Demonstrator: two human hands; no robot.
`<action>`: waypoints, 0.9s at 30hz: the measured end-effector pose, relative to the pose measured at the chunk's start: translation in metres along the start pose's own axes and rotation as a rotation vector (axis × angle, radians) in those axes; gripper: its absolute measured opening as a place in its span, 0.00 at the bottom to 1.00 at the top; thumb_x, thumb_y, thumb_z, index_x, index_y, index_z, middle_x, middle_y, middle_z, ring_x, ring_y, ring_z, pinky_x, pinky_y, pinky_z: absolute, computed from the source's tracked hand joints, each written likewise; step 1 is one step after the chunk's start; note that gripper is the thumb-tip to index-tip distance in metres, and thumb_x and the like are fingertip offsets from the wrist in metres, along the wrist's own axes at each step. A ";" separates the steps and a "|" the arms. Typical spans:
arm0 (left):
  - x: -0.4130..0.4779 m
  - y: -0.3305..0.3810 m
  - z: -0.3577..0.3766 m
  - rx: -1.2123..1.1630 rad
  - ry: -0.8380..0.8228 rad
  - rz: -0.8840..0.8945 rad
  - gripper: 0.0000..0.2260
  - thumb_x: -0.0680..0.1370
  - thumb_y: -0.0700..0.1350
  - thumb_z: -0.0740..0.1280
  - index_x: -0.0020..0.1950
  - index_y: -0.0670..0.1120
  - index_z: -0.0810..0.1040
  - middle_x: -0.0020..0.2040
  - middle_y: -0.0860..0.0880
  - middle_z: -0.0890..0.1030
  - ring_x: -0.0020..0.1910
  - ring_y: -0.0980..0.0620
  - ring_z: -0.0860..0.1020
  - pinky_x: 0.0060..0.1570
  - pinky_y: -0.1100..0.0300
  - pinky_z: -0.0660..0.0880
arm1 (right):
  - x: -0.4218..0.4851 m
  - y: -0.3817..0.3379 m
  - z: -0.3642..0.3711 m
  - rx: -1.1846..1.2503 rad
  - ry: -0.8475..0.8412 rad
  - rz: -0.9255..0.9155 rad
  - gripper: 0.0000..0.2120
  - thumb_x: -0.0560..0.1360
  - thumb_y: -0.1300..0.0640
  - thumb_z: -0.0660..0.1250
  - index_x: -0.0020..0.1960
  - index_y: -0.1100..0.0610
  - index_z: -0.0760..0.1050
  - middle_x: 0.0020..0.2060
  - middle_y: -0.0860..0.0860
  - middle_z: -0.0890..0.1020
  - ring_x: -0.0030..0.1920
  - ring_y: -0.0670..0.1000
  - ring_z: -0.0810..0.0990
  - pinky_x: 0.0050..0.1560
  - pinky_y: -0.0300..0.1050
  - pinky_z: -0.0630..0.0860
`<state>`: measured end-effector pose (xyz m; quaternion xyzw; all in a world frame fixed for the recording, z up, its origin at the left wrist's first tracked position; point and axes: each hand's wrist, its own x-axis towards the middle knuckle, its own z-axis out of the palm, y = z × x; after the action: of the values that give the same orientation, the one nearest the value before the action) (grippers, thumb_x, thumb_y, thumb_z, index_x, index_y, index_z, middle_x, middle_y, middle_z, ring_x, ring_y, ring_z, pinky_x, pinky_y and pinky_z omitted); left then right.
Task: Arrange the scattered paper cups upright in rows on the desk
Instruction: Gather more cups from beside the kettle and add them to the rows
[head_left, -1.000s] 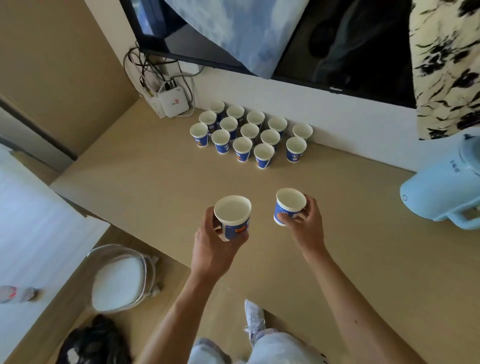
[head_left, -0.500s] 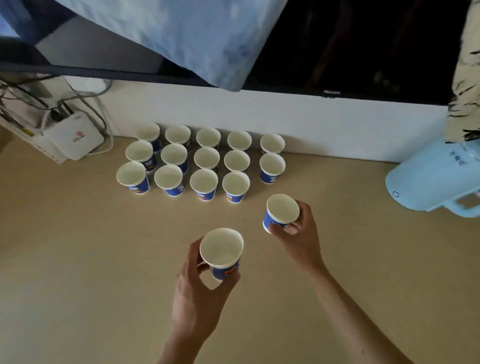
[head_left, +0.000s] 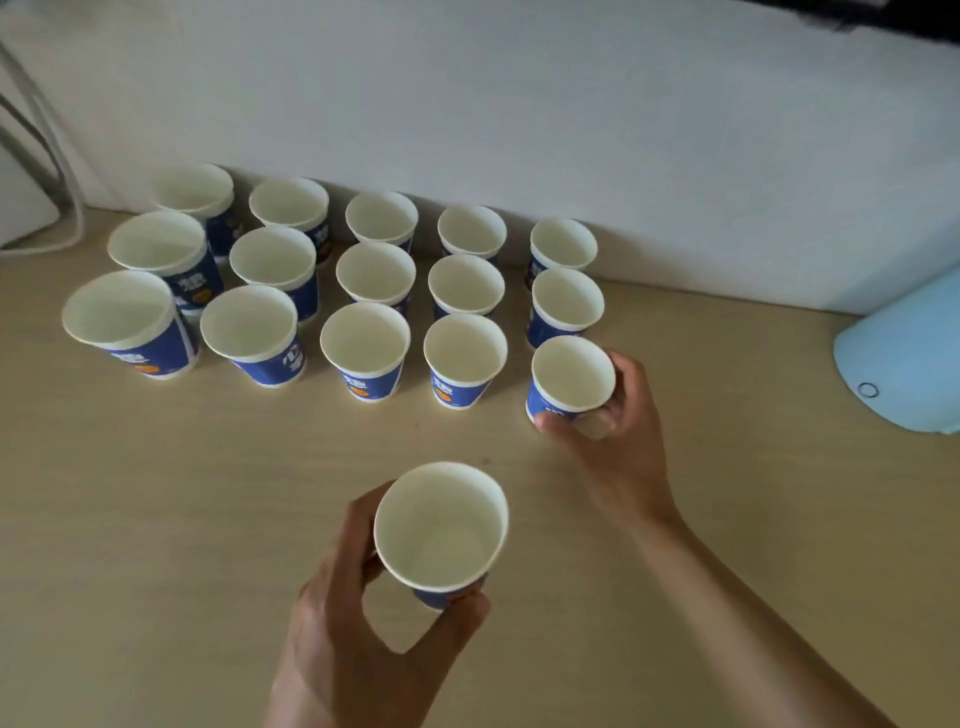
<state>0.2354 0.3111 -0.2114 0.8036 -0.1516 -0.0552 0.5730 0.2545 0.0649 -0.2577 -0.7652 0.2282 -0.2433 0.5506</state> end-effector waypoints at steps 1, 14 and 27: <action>0.001 -0.002 0.000 0.006 0.009 0.012 0.30 0.58 0.57 0.73 0.60 0.64 0.75 0.51 0.65 0.83 0.49 0.66 0.82 0.45 0.75 0.75 | 0.001 0.002 0.001 -0.007 -0.003 -0.004 0.30 0.64 0.57 0.79 0.60 0.41 0.72 0.54 0.37 0.82 0.52 0.41 0.83 0.47 0.32 0.78; 0.000 -0.005 -0.006 0.005 0.027 0.026 0.30 0.58 0.59 0.73 0.60 0.62 0.75 0.51 0.66 0.83 0.49 0.68 0.82 0.46 0.79 0.73 | 0.010 0.012 0.005 -0.001 -0.032 0.003 0.30 0.64 0.58 0.79 0.63 0.49 0.73 0.55 0.41 0.83 0.53 0.45 0.84 0.49 0.39 0.80; -0.009 -0.015 -0.012 -0.026 0.002 -0.010 0.30 0.58 0.57 0.74 0.61 0.61 0.76 0.52 0.62 0.84 0.50 0.64 0.83 0.47 0.77 0.74 | -0.011 0.018 -0.004 -0.048 0.031 -0.007 0.36 0.66 0.63 0.81 0.68 0.51 0.69 0.60 0.37 0.78 0.61 0.42 0.79 0.61 0.38 0.75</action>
<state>0.2330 0.3293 -0.2219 0.7968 -0.1464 -0.0591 0.5833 0.2421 0.0637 -0.2756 -0.7751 0.2395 -0.2515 0.5279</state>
